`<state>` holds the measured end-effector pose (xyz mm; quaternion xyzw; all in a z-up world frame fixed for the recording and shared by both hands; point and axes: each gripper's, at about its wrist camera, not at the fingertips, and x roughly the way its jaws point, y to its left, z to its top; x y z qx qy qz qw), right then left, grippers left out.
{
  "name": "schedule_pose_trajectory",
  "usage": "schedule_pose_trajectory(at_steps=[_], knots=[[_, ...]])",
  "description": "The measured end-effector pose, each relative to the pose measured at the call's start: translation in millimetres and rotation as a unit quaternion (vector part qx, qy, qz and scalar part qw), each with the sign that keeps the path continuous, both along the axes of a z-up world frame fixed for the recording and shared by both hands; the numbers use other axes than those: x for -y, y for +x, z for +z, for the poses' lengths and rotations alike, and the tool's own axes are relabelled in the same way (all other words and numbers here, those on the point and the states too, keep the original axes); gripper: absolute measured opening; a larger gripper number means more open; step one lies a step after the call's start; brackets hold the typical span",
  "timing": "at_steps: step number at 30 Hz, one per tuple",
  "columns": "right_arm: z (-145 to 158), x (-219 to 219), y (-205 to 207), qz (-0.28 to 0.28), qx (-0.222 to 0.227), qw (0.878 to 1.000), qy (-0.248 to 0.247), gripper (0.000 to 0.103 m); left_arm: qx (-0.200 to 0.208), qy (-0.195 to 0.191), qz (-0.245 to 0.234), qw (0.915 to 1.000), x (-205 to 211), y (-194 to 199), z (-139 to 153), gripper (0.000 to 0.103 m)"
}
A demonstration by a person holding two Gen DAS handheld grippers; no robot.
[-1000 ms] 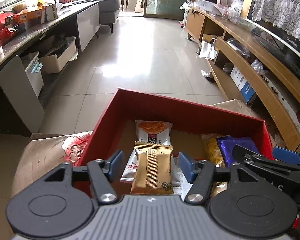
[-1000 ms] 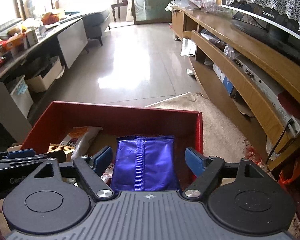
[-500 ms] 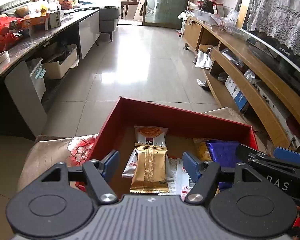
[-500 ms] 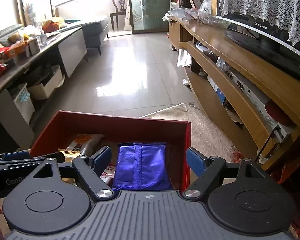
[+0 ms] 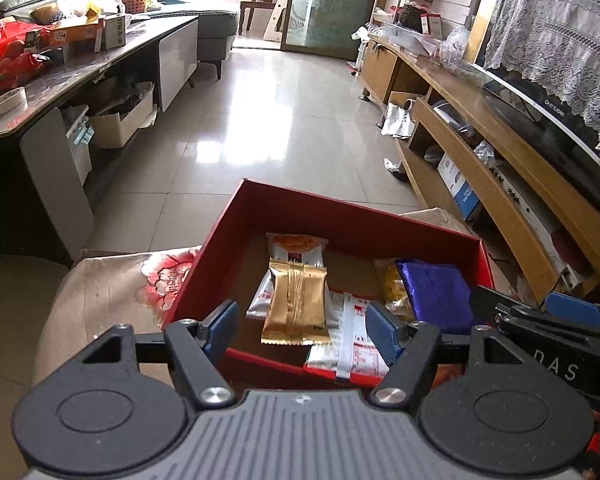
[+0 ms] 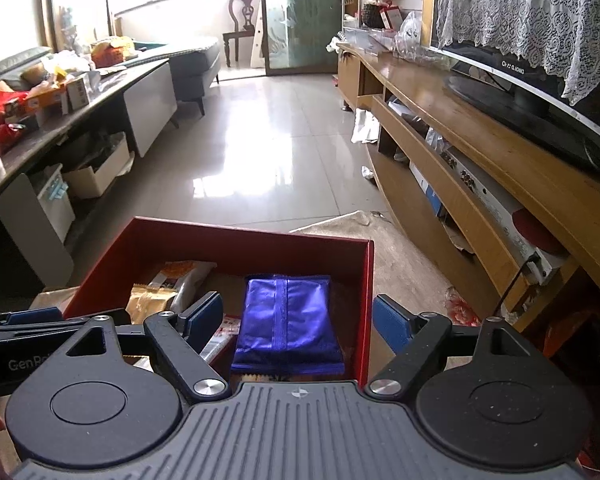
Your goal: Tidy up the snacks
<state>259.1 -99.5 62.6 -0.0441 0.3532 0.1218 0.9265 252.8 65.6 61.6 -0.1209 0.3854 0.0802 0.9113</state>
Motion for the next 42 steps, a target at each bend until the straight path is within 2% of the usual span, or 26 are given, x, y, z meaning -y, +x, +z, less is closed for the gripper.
schedule_pose_trajectory(at_steps=[14, 23, 29, 32, 39, 42], knots=[[-6.6, 3.3, -36.8, 0.012, -0.015, 1.0, -0.01, 0.086, -0.017, -0.007, -0.011, 0.9998, 3.2, -33.2, -8.3, 0.07], [-15.8, 10.5, -57.1, 0.01, -0.043, 0.999, -0.019, 0.086, -0.067, -0.017, -0.031, 0.9971, 15.9, -46.6, -39.6, 0.07], [-22.6, 26.7, -60.5, -0.003, -0.061, 0.998, -0.019, 0.086, -0.098, -0.014, -0.027, 0.9947, 22.6, -32.5, -63.1, 0.07], [-25.9, 35.6, -57.6, -0.014, -0.07, 0.997, -0.019, 0.087, -0.104, -0.027, -0.022, 0.994, 24.6, -22.2, -69.4, 0.07], [-32.8, 42.4, -53.7, -0.012, -0.087, 0.996, -0.014, 0.086, -0.124, -0.019, -0.009, 0.992, 33.4, -1.5, -90.7, 0.07], [-35.2, 41.7, -53.5, -0.008, -0.093, 0.996, -0.015, 0.086, -0.133, -0.015, -0.003, 0.991, 32.3, -1.1, -97.2, 0.067]])
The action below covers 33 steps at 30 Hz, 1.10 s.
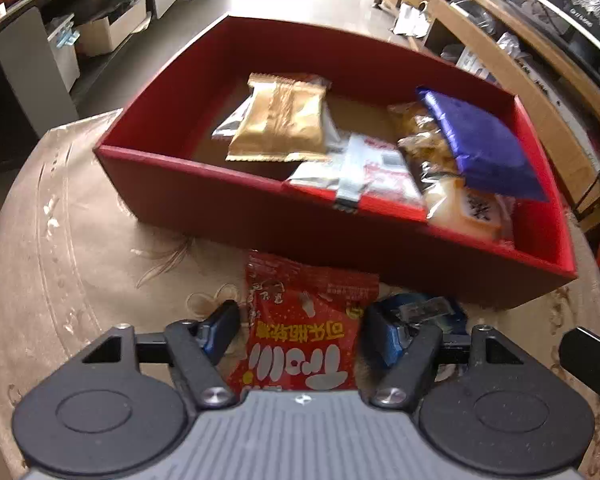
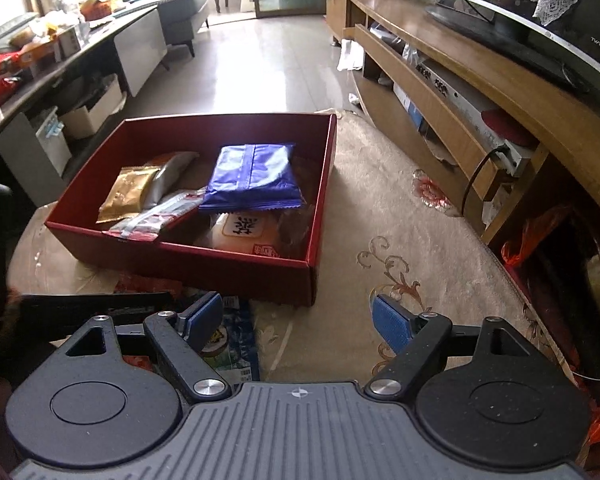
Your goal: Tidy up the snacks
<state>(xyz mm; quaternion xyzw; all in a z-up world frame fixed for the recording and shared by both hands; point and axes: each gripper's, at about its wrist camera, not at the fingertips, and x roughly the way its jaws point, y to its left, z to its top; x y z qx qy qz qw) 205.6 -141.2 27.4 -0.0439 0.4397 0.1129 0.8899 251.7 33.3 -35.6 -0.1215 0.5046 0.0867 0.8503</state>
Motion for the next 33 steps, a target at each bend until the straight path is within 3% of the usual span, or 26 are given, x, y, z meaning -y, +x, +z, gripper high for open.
schedule_pose_trajectory(at_steps=[4, 11, 25, 30, 33], knots=[[-2.8, -2.6, 0.5, 0.007, -0.01, 1.0, -0.001, 0.086, -0.002, 0.004, 0.0, 1.0, -3.4, -6.6, 3.7, 0.057], [-20.9, -23.9, 2.1, 0.039, -0.038, 0.998, -0.019, 0.086, -0.001, -0.006, -0.007, 1.0, -20.4, -26.5, 13.7, 0.052], [-60.1, -67.7, 19.1, 0.069, -0.079, 0.993, -0.061, 0.085, -0.014, -0.025, -0.004, 0.9996, -45.3, -37.3, 12.6, 0.053], [-72.6, -70.3, 23.3, 0.072, -0.095, 0.991, -0.058, 0.087, -0.021, -0.012, -0.006, 0.9997, -44.6, -35.8, 8.2, 0.055], [-71.6, -72.0, 19.9, 0.081, -0.091, 0.991, -0.063, 0.083, -0.025, -0.016, -0.002, 0.9996, -47.1, -35.0, 5.9, 0.059]])
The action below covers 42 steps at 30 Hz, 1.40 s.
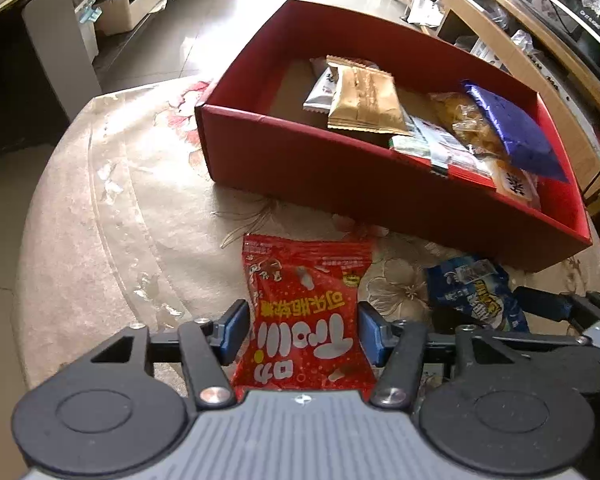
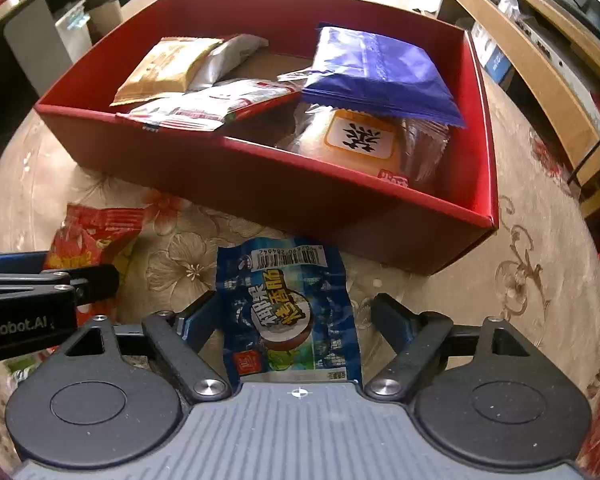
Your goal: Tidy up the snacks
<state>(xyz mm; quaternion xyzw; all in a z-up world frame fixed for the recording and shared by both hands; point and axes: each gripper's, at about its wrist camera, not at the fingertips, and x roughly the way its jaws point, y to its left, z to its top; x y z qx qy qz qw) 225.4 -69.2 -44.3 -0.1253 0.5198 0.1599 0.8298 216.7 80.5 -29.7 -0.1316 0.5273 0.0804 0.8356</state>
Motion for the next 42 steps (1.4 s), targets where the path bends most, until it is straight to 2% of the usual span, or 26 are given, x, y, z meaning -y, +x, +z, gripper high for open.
schedule_pose_trajectory(at_steps=[2, 10, 16, 26, 29, 34, 36, 39, 42], knots=[[2.9, -1.2, -4.0, 0.007, 0.0, 1.0, 0.002, 0.075, -0.001, 0.003, 0.0, 1.0, 0.2, 0.6, -1.6, 0.059], [7.5, 4.7, -16.0, 0.013, 0.007, 1.0, -0.017, 0.075, 0.003, 0.022, -0.023, 0.9995, 14.7, 0.5, -1.3, 0.055], [13.4, 5.8, -21.6, 0.007, 0.013, 1.0, -0.015, 0.075, 0.006, 0.021, -0.045, 0.9988, 24.7, -3.3, 1.9, 0.055], [6.4, 11.3, -17.2, -0.012, -0.002, 1.0, -0.009, 0.076, -0.004, 0.036, -0.043, 0.9984, 32.8, 4.1, -5.0, 0.077], [5.8, 11.4, -16.2, -0.01, -0.006, 1.0, -0.01, 0.081, -0.007, 0.042, -0.042, 0.9982, 33.5, 7.7, -7.1, 0.08], [4.3, 10.1, -13.4, -0.009, -0.007, 1.0, -0.013, 0.083, -0.008, 0.047, -0.044, 0.9979, 34.1, 10.1, -10.4, 0.082], [4.3, 9.6, -13.0, -0.008, -0.006, 1.0, -0.014, 0.082, -0.006, 0.048, -0.045, 0.9978, 34.6, 9.8, -10.5, 0.082], [5.1, 7.8, -14.1, 0.0, -0.005, 1.0, -0.016, 0.076, -0.005, 0.055, -0.05, 0.9973, 36.6, 7.6, -10.2, 0.079], [5.2, 6.8, -15.6, -0.001, -0.007, 1.0, -0.023, 0.075, 0.0, 0.06, -0.056, 0.9966, 40.8, 3.9, -7.0, 0.062]])
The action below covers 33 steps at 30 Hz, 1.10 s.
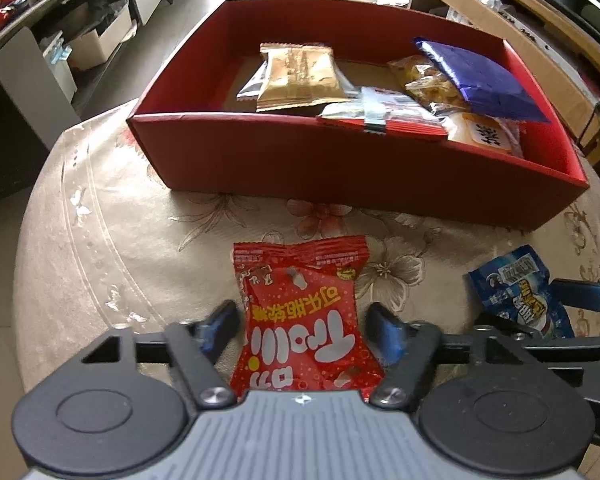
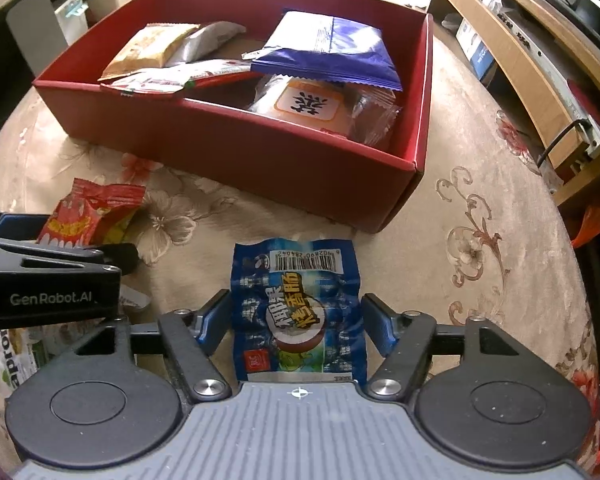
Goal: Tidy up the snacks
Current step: 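Grasp the red candy bag with the left tool while the right tool grasps the blue-white packet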
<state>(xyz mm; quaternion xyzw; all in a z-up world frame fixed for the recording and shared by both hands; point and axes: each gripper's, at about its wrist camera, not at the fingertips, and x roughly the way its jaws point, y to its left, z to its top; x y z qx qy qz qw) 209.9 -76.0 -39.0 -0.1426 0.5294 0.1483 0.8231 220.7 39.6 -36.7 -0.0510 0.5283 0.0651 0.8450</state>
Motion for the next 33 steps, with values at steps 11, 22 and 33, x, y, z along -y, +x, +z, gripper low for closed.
schedule_pose_trajectory(at_steps=[11, 22, 33], knots=[[19.0, 3.5, -12.2, -0.013, 0.021, 0.999, 0.029, 0.075, 0.022, -0.017, -0.015, 0.9995, 8.0, -8.9, 17.4, 0.051], [33.5, 13.8, -19.3, -0.022, 0.039, 0.998, 0.054, 0.075, 0.039, -0.027, -0.024, 0.9986, 10.5, -17.1, 31.6, 0.05], [38.3, 14.8, -20.3, -0.03, 0.052, 0.997, 0.053, 0.075, 0.057, -0.015, -0.033, 0.9977, 14.0, -20.7, 41.2, 0.05]])
